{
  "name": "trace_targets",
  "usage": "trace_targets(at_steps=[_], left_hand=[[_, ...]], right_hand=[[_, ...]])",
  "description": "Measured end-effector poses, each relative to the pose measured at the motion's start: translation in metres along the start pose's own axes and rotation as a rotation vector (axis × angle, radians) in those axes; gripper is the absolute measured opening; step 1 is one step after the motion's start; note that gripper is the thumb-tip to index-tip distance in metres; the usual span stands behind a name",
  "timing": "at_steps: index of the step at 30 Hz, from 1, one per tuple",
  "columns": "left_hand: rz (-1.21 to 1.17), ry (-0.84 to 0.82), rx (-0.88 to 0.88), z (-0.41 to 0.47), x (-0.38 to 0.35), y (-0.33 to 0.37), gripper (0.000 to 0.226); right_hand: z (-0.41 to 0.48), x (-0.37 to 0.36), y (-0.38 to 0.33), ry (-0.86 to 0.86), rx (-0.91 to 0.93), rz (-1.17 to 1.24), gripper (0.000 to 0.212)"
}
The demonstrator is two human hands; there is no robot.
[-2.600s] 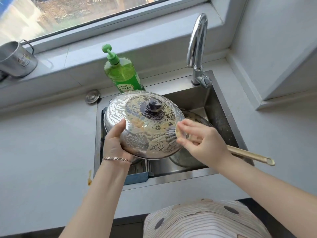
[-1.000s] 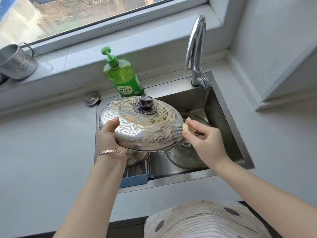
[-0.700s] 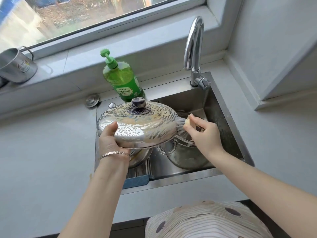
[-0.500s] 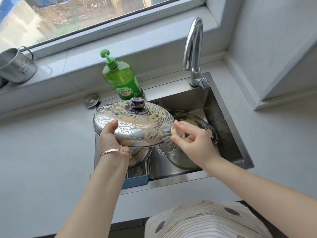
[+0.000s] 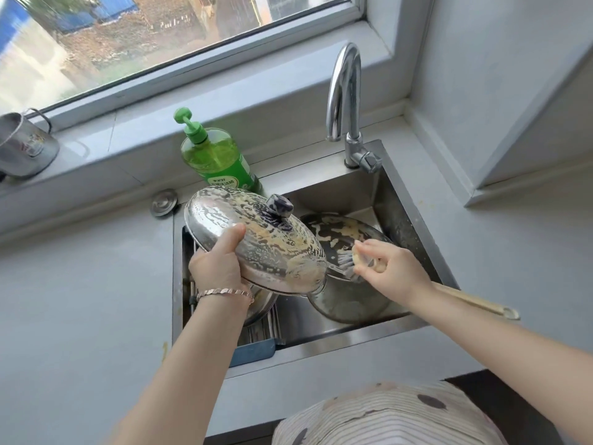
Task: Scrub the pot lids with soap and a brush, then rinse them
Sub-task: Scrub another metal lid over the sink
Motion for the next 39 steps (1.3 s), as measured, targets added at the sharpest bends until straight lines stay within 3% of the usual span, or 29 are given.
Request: trace_targets(at_steps=[4,7,10,13,16,25,33,37,39], left_hand=[[0.479,-0.388,-0.263,-0.011,-0.036,-0.001,0.014],[0.888,-0.678,-0.638,-0.028,-0.072,-0.008,0.016],[1.522,-0.96,-0.937,-0.04,-0.112,-0.032,0.024],[2.01,-1.114,-1.148,-0.028,-0.142,-0.061,0.018],[2.277,-1.225,-1.196,-0.01,-0.161,-0.094,0.018],[2.456,-1.335,-1.04,0.028,-0.183,-0.159,0.027],[2.314,-1.129,-0.976,0.047,-0.208,-0.176,0.046],[2.247,-1.109,-0.961,0.047,-0.202,-0.178,0.06],[2.186,-1.104,-0.868,0.046,-0.193,-0.169,0.055]], right_hand=[[0.009,0.054,0.045,0.217,-0.196,0.108,0.042],[0.015,0.087,0.062,0.352,-0.269,0.231,0.043],[0.017,0.111,0.07,0.432,-0.283,0.313,0.042],[0.016,0.122,0.076,0.465,-0.316,0.377,0.04],[0.016,0.12,0.08,0.422,-0.329,0.369,0.04],[0.025,0.119,0.085,0.292,-0.369,0.341,0.037],[0.035,0.105,0.072,0.234,-0.374,0.324,0.036],[0.036,0.087,0.069,0.188,-0.399,0.343,0.038],[0.039,0.079,0.064,0.178,-0.421,0.364,0.038]])
Point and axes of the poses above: each hand's wrist, its own z-axis towards the middle knuckle, its own x-axis out of the back of the hand, y = z × x, the point moved 5 cm from there along z, towards the middle knuckle, and after that the axes turned 2 degrees about z, right-handed, at the moved point
